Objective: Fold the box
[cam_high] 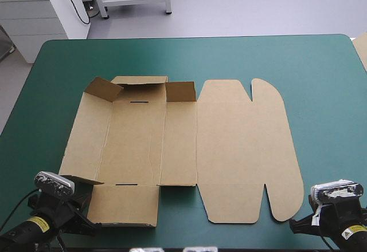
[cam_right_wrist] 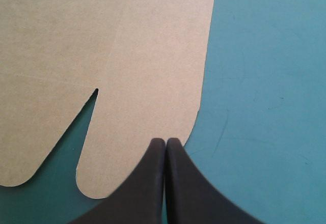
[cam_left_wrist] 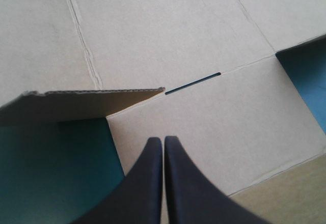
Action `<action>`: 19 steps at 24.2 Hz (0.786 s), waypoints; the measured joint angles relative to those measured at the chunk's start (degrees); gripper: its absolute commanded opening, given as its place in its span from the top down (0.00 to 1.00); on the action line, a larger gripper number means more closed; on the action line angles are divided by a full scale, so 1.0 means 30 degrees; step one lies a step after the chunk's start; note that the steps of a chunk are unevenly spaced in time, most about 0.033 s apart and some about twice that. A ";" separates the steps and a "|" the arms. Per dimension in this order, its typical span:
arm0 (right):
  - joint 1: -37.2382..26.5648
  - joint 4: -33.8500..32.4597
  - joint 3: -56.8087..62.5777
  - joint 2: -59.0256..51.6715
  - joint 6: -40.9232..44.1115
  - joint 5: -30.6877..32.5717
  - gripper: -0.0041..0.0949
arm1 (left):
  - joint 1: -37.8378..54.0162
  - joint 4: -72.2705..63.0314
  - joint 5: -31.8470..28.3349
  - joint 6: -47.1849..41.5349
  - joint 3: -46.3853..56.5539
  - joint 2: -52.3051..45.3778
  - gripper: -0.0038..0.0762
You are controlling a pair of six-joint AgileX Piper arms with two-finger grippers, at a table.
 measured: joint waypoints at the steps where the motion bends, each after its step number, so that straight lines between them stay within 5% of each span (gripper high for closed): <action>1: 0.0000 0.0000 0.0000 0.0000 0.0000 0.0000 0.98 | 0.0000 0.0000 0.0000 0.0000 0.0000 0.0000 0.96; 13: 0.0000 0.0000 0.0000 0.0000 0.0000 0.0000 0.98 | 0.0000 0.0000 0.0216 -0.0076 -0.0479 0.0067 0.96; 19: 0.0000 0.0000 0.0000 0.0000 0.0000 0.0000 0.98 | 0.0000 0.0000 0.0761 -0.0148 -0.4377 0.2770 0.96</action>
